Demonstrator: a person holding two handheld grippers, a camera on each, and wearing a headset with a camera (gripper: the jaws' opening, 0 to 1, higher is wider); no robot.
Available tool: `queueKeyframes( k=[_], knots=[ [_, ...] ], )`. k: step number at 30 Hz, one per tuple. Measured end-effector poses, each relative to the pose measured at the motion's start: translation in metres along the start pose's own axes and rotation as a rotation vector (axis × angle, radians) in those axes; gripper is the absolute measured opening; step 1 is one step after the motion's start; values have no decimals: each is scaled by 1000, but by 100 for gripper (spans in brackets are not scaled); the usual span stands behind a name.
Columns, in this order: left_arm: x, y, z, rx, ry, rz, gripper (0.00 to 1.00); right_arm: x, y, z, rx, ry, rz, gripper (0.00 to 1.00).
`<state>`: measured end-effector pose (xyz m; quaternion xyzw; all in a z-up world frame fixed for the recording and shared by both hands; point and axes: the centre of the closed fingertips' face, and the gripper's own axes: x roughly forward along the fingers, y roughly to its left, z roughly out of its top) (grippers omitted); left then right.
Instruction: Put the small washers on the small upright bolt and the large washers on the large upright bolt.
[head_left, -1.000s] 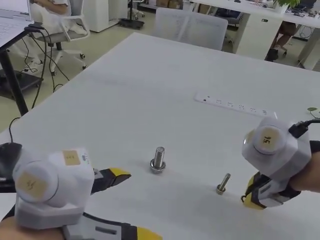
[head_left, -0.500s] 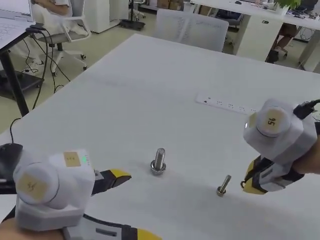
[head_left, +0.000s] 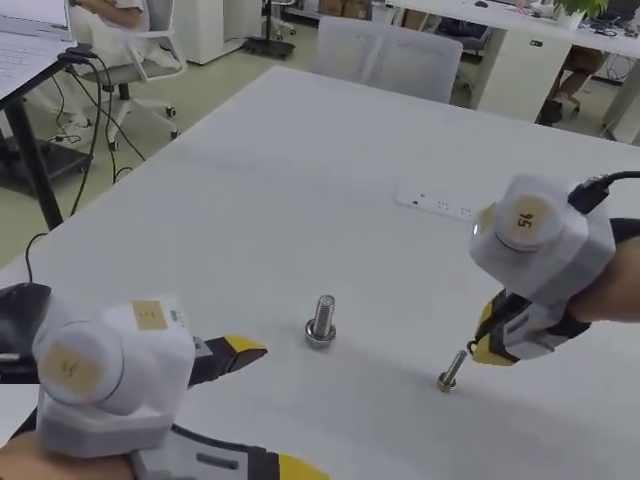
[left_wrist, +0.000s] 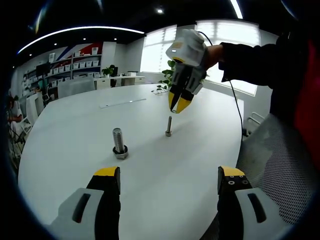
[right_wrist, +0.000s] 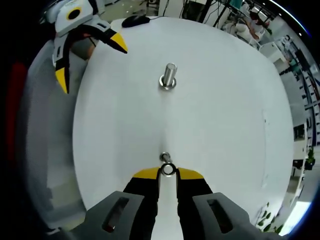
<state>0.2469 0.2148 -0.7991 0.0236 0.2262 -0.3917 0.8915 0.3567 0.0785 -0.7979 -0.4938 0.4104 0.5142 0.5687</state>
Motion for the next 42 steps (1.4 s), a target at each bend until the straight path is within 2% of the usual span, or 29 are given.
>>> queueKeyframes(
  k=[10, 28, 42],
  knots=[
    [0, 2, 0, -5, -2, 7, 79, 7, -2, 4, -23, 15, 17, 14],
    [1, 3, 0, -10, -2, 10, 79, 19, -6, -2, -24, 43, 39, 14],
    [2, 4, -1, -13, 1, 11, 79, 37, -6, -6, -15, 53, 59, 14]
  ],
)
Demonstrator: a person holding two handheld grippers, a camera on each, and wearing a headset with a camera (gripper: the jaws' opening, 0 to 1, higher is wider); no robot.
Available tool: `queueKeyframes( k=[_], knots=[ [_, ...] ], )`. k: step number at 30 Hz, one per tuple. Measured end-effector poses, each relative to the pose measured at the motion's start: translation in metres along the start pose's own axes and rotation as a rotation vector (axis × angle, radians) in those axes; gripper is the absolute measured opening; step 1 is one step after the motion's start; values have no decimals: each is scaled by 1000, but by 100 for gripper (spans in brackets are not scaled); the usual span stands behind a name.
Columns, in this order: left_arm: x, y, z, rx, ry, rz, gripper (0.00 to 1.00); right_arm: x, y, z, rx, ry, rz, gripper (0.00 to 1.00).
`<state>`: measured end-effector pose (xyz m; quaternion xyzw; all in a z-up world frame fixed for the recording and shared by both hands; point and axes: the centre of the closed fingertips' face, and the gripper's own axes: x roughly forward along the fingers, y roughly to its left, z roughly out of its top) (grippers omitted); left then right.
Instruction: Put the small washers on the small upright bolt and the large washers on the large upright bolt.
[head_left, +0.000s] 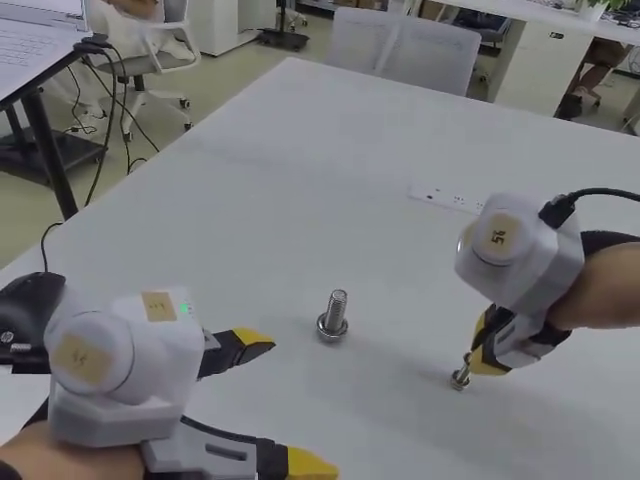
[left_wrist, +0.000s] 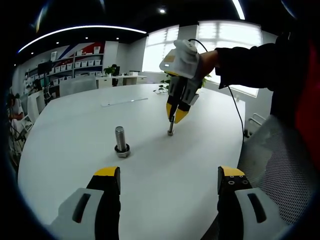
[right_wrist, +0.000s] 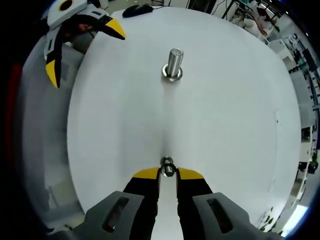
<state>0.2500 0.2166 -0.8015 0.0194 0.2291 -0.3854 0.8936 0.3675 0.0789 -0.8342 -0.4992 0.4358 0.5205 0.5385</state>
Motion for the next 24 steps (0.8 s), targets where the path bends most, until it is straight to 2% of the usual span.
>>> queueKeyframes(
  k=[24],
  knots=[
    [0, 0, -6, -3, 11, 0, 79, 28, 7, -2, 25, -2, 26, 14]
  ],
)
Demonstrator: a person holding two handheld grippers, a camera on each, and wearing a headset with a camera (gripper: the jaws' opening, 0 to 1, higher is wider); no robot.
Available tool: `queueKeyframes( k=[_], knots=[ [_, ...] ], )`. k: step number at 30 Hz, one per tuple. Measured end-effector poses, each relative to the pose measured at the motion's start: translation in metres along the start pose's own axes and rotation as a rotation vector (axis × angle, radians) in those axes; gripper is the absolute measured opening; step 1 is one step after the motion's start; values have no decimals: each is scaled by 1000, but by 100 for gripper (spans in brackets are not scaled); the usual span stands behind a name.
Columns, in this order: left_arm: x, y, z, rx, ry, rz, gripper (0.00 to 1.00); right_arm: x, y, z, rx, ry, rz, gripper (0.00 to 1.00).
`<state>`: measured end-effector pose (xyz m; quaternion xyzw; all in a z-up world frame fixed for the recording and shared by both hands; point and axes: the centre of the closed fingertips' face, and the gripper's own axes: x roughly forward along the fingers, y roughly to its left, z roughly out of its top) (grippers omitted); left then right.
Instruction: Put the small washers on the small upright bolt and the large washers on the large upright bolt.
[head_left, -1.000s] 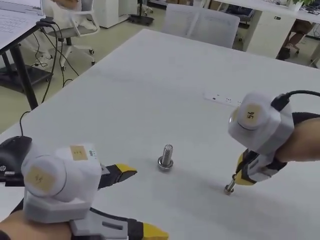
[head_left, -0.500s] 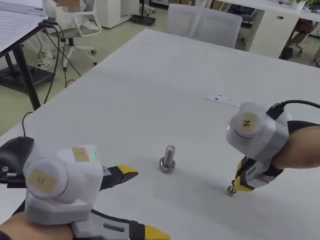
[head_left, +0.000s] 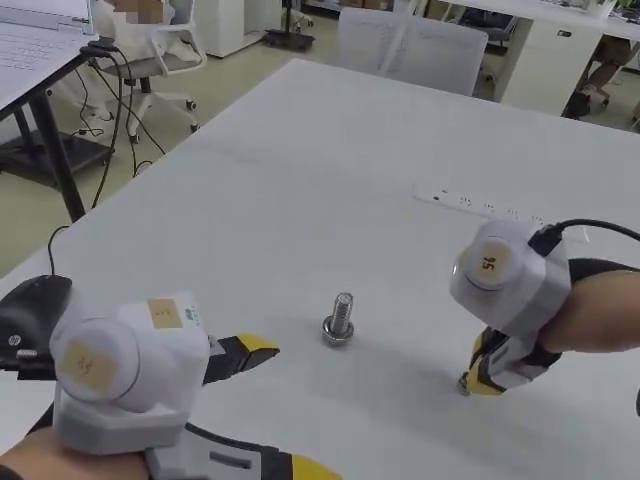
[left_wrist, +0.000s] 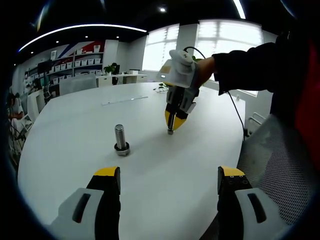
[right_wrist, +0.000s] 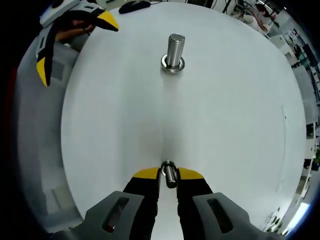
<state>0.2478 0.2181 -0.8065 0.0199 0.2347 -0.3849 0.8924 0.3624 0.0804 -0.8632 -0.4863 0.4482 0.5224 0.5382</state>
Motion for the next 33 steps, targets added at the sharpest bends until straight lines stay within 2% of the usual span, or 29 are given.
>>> queueKeyframes(
  k=[20, 26, 33],
  knots=[
    [-1, 0, -4, -4, -1, 4, 79, 5, 3, 0, 1, -10, 3, 16],
    [-1, -1, -5, -5, 0, 4, 79, 6, 4, 0, 8, -16, 8, 21],
    [0, -2, -5, -5, 2, 2, 79, 7, 6, -1, 21, -32, 14, 33]
  ],
)
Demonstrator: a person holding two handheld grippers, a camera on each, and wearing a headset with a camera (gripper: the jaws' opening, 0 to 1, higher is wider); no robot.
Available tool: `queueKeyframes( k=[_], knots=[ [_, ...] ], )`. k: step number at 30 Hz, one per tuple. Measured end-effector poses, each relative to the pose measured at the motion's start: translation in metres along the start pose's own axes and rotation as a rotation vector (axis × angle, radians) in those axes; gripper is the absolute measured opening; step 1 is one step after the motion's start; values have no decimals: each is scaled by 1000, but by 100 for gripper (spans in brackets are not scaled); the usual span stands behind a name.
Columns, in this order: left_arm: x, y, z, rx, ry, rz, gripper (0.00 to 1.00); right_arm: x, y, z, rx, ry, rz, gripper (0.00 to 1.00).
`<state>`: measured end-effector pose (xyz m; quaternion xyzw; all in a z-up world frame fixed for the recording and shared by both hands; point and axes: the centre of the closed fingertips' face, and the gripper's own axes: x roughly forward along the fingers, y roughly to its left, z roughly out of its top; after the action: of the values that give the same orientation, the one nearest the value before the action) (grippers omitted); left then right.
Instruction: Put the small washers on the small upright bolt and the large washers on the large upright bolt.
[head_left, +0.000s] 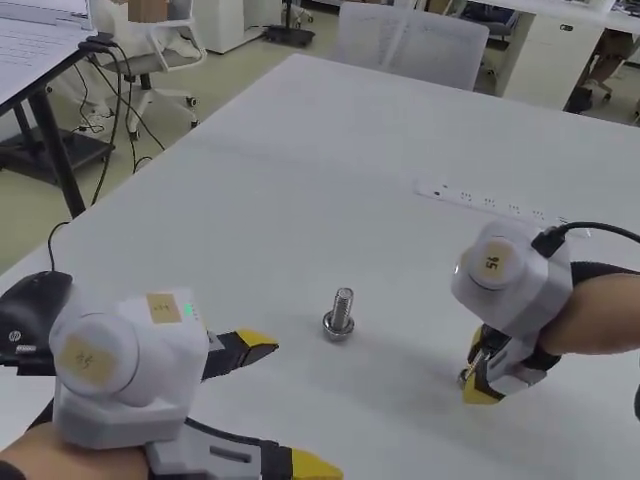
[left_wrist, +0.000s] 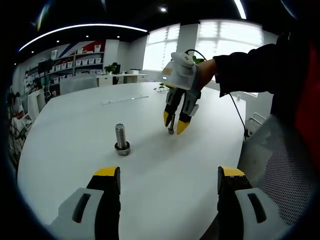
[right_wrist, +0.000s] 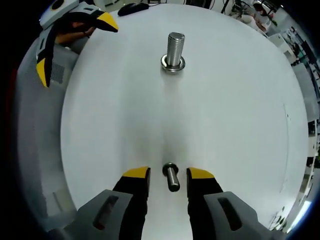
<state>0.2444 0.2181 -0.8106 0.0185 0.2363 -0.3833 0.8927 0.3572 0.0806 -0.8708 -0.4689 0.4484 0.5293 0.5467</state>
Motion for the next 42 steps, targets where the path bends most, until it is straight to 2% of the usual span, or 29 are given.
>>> queueKeyframes(
  k=[16, 20, 27, 28, 29, 32, 42],
  knots=[
    [1, -1, 2, 4, 0, -2, 80, -2, 4, -3, 65, -55, 14, 62],
    [1, -1, 2, 4, 2, -2, 80, -4, 8, 2, 102, -116, 28, 79],
    [2, -1, 4, 10, 5, -5, 80, -8, 13, 7, 150, -209, 33, 98],
    [2, -1, 4, 10, 5, -7, 80, -9, 13, 8, 161, -238, 24, 100],
    [1, -1, 4, 10, 5, -7, 80, -10, 14, 6, 158, -234, 30, 100],
    [2, -1, 5, 14, 6, -9, 80, -12, 17, 5, 178, -265, 25, 100],
    [1, 0, 7, 21, 5, -20, 81, -24, 20, 3, 222, -339, -31, 100]
  ],
)
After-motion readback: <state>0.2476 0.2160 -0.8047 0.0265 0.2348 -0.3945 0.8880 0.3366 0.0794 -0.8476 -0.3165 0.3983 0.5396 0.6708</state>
